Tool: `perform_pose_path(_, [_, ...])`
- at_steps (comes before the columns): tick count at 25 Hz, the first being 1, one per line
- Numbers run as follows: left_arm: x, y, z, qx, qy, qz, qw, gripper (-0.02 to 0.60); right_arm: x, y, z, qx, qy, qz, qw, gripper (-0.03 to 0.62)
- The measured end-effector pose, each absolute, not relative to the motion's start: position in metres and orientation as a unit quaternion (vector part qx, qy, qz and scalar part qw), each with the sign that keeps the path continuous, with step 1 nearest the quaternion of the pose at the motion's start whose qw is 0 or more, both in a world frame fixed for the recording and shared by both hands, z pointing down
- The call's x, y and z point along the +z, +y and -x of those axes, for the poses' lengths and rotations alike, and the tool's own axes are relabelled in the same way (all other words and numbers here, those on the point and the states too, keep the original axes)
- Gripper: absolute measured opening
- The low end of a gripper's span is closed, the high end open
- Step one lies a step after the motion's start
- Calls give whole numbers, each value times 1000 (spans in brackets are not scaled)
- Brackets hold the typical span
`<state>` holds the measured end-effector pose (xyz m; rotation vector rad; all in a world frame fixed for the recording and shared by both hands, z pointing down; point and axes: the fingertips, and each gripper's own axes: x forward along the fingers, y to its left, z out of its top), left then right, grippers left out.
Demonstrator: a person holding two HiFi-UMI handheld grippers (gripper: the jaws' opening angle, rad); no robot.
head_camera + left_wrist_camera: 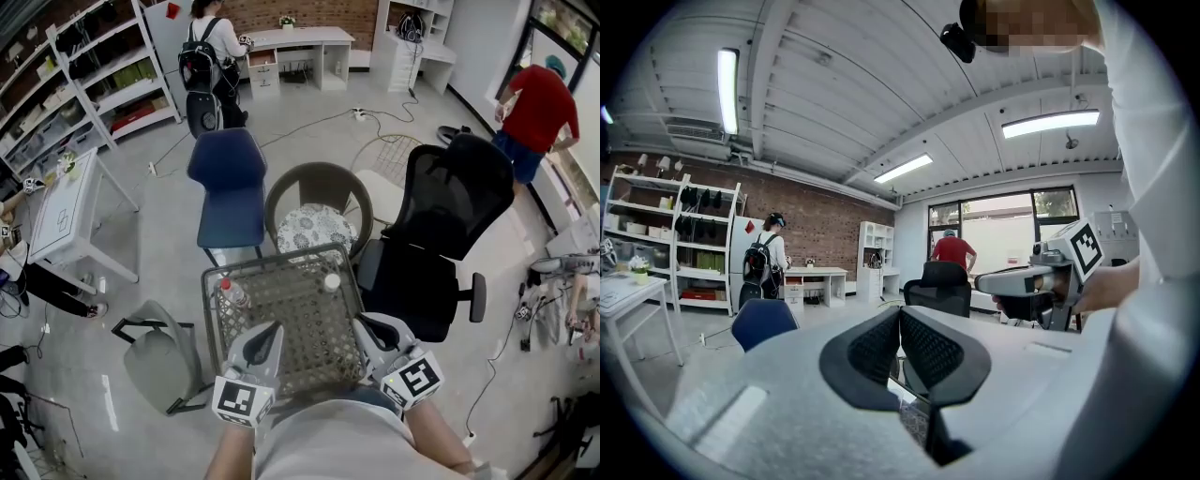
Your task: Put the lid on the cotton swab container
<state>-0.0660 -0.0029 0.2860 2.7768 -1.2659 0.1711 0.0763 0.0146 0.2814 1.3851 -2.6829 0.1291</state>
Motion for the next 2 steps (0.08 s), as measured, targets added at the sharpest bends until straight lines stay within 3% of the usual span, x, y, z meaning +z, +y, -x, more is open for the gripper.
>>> perform_pose_path(2, [288, -3, 66, 57, -412, -908, 43, 9, 282, 13, -76, 44, -886, -458, 60, 5])
